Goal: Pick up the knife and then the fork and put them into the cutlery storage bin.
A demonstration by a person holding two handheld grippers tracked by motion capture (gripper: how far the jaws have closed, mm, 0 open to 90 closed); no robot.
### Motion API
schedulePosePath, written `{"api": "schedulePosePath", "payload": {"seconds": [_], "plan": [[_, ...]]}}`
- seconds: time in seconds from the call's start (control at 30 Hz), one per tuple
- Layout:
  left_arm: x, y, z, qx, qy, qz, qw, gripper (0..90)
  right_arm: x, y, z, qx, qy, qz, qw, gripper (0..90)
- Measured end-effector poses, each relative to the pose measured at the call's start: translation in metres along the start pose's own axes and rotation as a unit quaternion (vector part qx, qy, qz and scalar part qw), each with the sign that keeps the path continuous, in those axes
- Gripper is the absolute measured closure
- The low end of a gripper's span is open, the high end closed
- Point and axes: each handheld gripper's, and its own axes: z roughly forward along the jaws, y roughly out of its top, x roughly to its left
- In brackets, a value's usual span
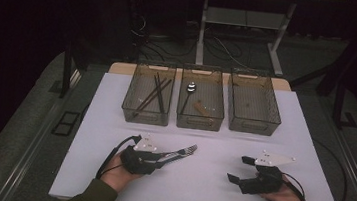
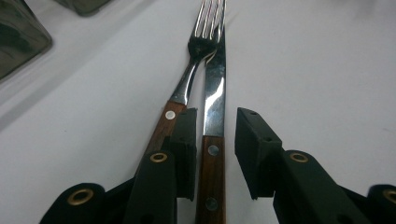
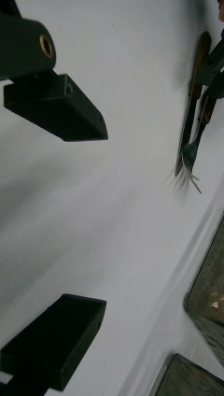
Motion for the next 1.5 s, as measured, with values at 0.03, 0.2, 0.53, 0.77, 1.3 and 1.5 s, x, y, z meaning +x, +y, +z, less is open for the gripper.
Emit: {"api": "schedulePosePath", "payload": {"seconds": [0.03, 0.2, 0.53, 0.77, 1.3, 1.5], "plan": [[0.000, -0.001, 0.001, 0.004, 0.000, -0.001, 1.0000, 68.3, 0.000, 0.000, 0.000, 0.000, 0.000, 0.000, 1.0000, 14.9], [0.000, -0.002, 0.006, 0.011, 0.000, -0.002, 0.9999, 70.3, -0.001, 0.000, 0.000, -0.002, 0.000, 0.000, 1.0000, 14.9], [-0.001, -0.003, 0.007, 0.007, 0.001, 0.005, 1.0000, 76.9, 0.001, 0.000, 0.000, -0.001, 0.001, -0.001, 1.0000, 14.9], [-0.003, -0.002, 0.006, 0.009, -0.007, 0.006, 0.9999, 77.1, 0.000, 0.000, 0.000, -0.001, 0.002, -0.002, 1.0000, 14.9], [-0.022, 0.025, 0.000, -0.079, -0.027, 0.011, 0.9964, 77.0, 0.001, 0.010, -0.003, -0.002, 0.013, 0.034, 0.9993, 15.1], [-0.018, 0.037, -0.001, -0.114, -0.012, 0.001, 0.9934, 76.9, 0.002, 0.026, -0.007, -0.039, 0.037, 0.071, 0.9960, 15.5]]}}
